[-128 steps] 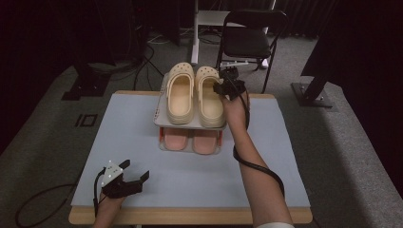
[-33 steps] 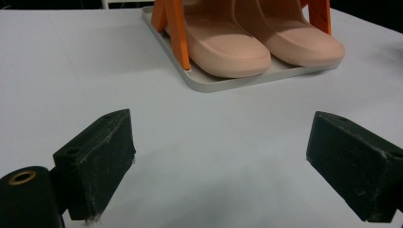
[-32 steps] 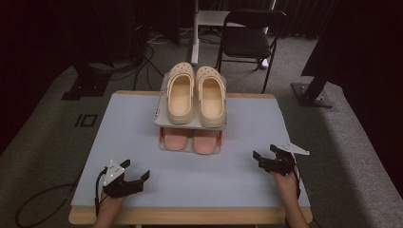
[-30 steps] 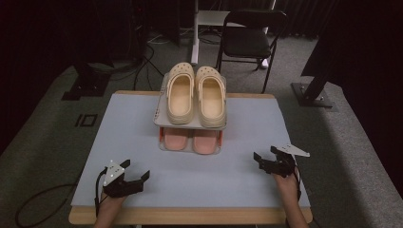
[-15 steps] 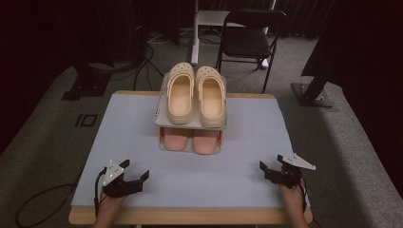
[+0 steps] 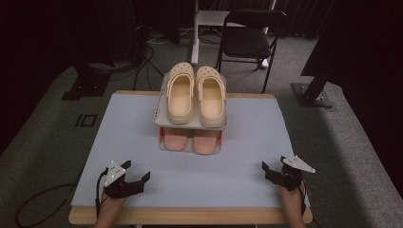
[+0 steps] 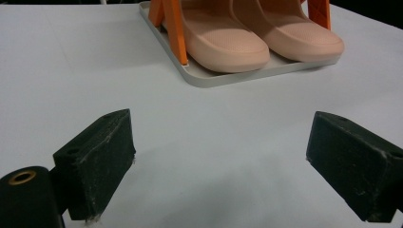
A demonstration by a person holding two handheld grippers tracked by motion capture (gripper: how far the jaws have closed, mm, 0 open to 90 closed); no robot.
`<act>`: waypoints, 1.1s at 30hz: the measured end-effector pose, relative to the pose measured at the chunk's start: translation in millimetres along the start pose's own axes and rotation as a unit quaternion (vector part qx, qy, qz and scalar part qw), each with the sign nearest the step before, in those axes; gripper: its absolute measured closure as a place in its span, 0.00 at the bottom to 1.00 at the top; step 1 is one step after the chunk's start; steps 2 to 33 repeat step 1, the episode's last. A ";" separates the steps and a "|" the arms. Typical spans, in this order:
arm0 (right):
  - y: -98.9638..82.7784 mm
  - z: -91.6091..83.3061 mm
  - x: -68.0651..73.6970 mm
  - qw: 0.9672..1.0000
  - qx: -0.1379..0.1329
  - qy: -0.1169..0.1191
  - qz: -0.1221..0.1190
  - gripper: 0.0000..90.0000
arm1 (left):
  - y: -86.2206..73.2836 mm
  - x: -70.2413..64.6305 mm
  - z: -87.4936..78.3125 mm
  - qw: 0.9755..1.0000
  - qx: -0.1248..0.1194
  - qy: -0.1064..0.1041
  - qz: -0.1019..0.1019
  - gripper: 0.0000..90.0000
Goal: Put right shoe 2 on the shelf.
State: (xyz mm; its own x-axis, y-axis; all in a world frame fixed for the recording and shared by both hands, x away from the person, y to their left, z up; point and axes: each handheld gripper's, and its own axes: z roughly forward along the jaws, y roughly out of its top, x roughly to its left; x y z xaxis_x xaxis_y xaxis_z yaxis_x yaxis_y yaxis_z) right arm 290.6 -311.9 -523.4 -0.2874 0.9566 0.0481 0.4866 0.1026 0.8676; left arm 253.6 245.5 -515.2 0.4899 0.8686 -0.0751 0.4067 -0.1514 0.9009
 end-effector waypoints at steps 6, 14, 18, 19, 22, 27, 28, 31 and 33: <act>0.1 0.2 0.3 1.000 0.001 0.000 -0.002 0.16 | 0.0 0.0 0.0 1.000 0.000 0.000 0.000 0.10; 0.1 0.2 0.3 1.000 0.001 0.000 -0.002 0.16 | 0.0 0.0 0.0 1.000 0.000 0.000 0.000 0.10; 0.1 0.2 0.3 1.000 0.001 0.000 -0.002 0.16 | 0.0 0.0 0.0 1.000 0.000 0.000 0.000 0.10; 0.1 0.2 0.3 1.000 0.001 0.000 -0.002 0.16 | 0.0 0.0 0.0 1.000 0.000 0.000 0.000 0.10; 0.1 0.2 0.3 1.000 0.001 0.000 -0.002 0.16 | 0.0 0.0 0.0 1.000 0.000 0.000 0.000 0.10; 0.1 0.2 0.3 1.000 0.001 0.000 -0.002 0.16 | 0.0 0.0 0.0 1.000 0.000 0.000 0.000 0.10; 0.1 0.2 0.3 1.000 0.001 0.000 -0.002 0.16 | 0.0 0.0 0.0 1.000 0.000 0.000 0.000 0.10; 0.1 0.2 0.3 1.000 0.001 0.000 -0.002 0.16 | 0.0 0.0 0.0 1.000 0.000 0.000 0.000 0.10; 0.1 0.2 0.3 1.000 0.001 0.000 -0.002 0.16 | 0.0 0.0 0.0 1.000 0.000 0.000 0.000 0.10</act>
